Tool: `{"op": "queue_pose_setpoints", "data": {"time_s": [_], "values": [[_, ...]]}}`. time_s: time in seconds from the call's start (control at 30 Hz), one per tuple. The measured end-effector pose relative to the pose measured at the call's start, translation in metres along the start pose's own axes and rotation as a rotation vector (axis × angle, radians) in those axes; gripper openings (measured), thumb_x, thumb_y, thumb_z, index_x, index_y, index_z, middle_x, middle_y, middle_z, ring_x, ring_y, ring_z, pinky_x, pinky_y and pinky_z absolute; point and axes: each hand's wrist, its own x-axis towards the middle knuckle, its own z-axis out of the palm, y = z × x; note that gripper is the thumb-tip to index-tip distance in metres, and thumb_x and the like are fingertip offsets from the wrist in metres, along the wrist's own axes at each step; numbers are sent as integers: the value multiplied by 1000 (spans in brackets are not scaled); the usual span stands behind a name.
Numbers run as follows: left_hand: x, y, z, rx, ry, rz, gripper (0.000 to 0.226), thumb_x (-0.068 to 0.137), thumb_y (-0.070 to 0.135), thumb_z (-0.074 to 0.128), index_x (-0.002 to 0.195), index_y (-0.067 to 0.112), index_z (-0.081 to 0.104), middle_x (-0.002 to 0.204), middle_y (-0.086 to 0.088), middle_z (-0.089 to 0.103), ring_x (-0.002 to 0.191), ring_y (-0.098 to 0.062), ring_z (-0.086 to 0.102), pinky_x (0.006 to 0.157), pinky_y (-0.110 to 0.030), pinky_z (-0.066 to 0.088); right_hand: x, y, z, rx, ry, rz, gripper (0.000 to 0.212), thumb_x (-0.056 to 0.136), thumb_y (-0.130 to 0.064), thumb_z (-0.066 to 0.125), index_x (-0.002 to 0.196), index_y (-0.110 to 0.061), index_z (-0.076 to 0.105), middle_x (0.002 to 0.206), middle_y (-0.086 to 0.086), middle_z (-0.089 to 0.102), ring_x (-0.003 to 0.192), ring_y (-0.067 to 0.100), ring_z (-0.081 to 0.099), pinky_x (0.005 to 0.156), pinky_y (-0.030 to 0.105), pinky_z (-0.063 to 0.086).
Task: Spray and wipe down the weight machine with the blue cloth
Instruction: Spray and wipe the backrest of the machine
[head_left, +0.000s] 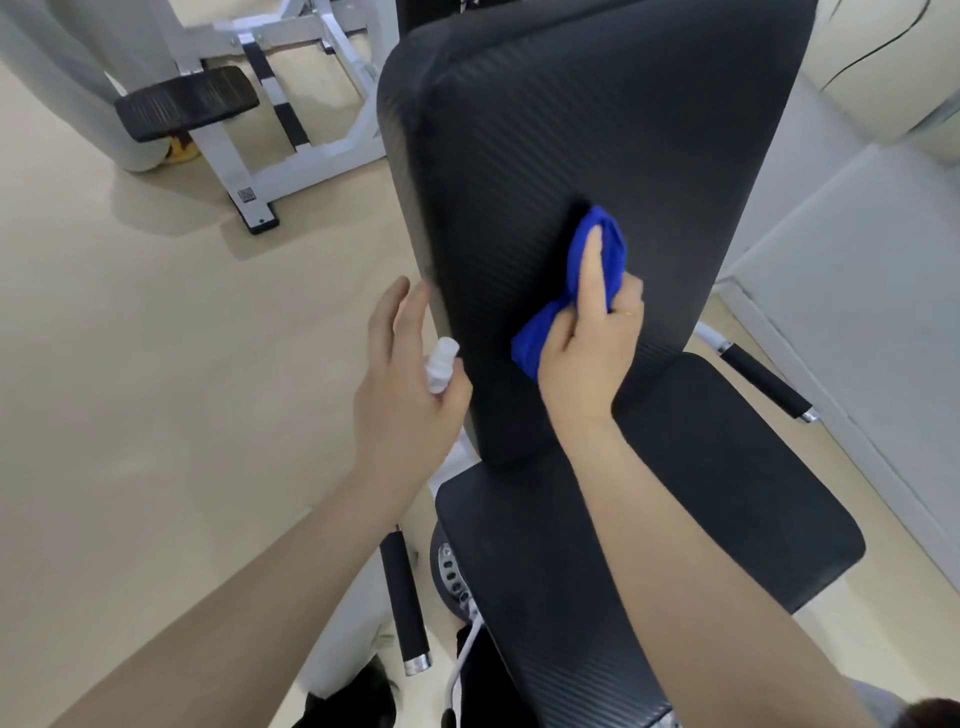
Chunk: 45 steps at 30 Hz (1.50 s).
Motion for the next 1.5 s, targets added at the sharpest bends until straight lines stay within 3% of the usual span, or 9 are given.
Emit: {"op": "queue_pose_setpoints", "data": {"time_s": [0.2,0.37,0.5,0.63,0.7,0.87,1.1,1.3,1.5], "values": [[7,-10,15,-172,-112,-181,74,81,27,51,144,40,15,141,25,39,108,-19,60,90,-41,49,-21,7,-3,-185,-135,-490,60,74,-2,42,129,-25,40,91,16,62,67,32,55,59,35,48],[7,-11,18,-183,-86,-150,73,88,15,51,146,38,14,131,44,30,118,-1,50,95,-38,48,32,40,-18,-163,-33,-60,75,72,7,40,141,-23,40,106,20,53,82,36,48,68,37,46],[1,-17,25,-179,-75,-112,69,91,20,50,147,34,13,149,21,27,124,-20,48,89,-43,51,-14,13,-5,-146,-83,-250,67,74,0,42,139,-15,40,95,16,56,72,31,46,62,35,44],[0,-19,25,-142,-27,-102,62,91,17,52,145,26,24,154,10,21,134,8,22,98,-28,45,-33,18,4,-192,-126,-540,64,71,0,50,129,-25,41,90,15,63,64,30,51,57,33,46],[-4,-17,20,-58,8,-69,60,91,13,54,144,22,27,153,10,16,121,24,19,88,-5,39,-14,39,2,-179,-52,-403,70,67,5,50,130,-26,41,95,17,61,67,34,51,59,37,48],[-20,-8,17,197,-20,274,75,79,8,60,140,24,19,147,-1,17,95,-6,47,43,-19,39,18,90,-10,-88,-164,255,77,81,4,38,148,-31,20,116,18,42,93,35,47,73,44,47],[-17,5,34,438,-12,522,47,84,8,46,131,10,39,142,-9,29,43,-21,50,37,-22,34,21,120,-7,31,-261,757,72,92,-4,33,148,-38,2,136,14,34,108,28,47,83,29,35],[-7,36,86,682,-170,728,54,81,14,54,132,6,40,148,-2,33,43,-10,21,38,-20,30,58,113,-21,260,-81,367,71,88,7,35,149,-23,17,113,4,37,71,1,42,71,1,36],[6,27,109,792,-242,667,63,74,13,57,134,3,42,149,-4,32,40,-10,24,41,-20,22,35,183,-14,192,-318,803,67,89,1,30,148,-30,21,113,8,46,78,12,44,76,26,34]]}}
